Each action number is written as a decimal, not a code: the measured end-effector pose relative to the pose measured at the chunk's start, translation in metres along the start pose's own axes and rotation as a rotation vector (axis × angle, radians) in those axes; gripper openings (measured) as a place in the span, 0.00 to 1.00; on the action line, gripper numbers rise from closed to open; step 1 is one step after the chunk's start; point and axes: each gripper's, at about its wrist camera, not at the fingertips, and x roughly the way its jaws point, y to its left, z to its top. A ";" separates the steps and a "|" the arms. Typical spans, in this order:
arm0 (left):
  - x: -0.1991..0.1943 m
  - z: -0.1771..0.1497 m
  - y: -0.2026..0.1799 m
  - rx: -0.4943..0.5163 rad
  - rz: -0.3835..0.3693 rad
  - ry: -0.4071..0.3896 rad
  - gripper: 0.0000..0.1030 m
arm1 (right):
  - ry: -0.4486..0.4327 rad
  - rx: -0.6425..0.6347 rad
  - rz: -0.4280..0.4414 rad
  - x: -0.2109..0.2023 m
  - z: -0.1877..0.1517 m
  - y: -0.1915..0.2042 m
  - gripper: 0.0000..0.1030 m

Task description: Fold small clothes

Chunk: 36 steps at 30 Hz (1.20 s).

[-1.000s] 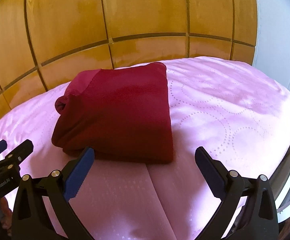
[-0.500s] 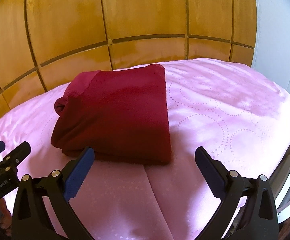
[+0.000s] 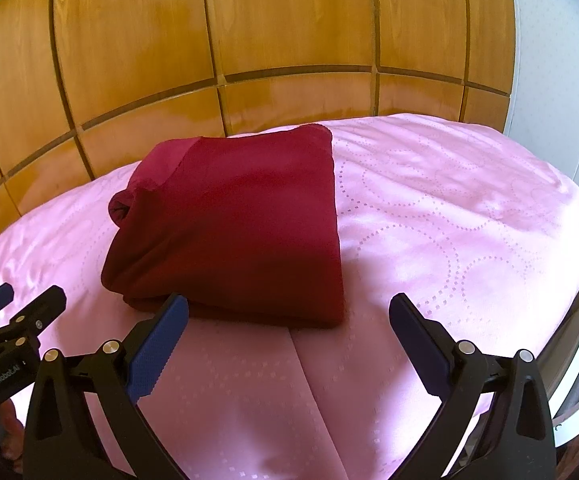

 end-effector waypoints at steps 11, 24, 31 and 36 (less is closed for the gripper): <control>0.001 0.000 0.002 -0.001 -0.002 0.005 0.98 | 0.001 -0.001 0.004 0.001 0.000 0.000 0.97; 0.000 -0.001 0.001 -0.002 -0.007 0.006 0.98 | 0.001 -0.011 0.007 0.003 0.002 0.001 0.97; 0.000 -0.002 0.002 0.001 -0.012 0.006 0.98 | 0.001 -0.011 0.008 0.003 0.001 0.002 0.97; 0.000 -0.001 0.002 0.004 -0.014 0.012 0.98 | -0.001 -0.011 0.009 0.002 0.001 0.002 0.97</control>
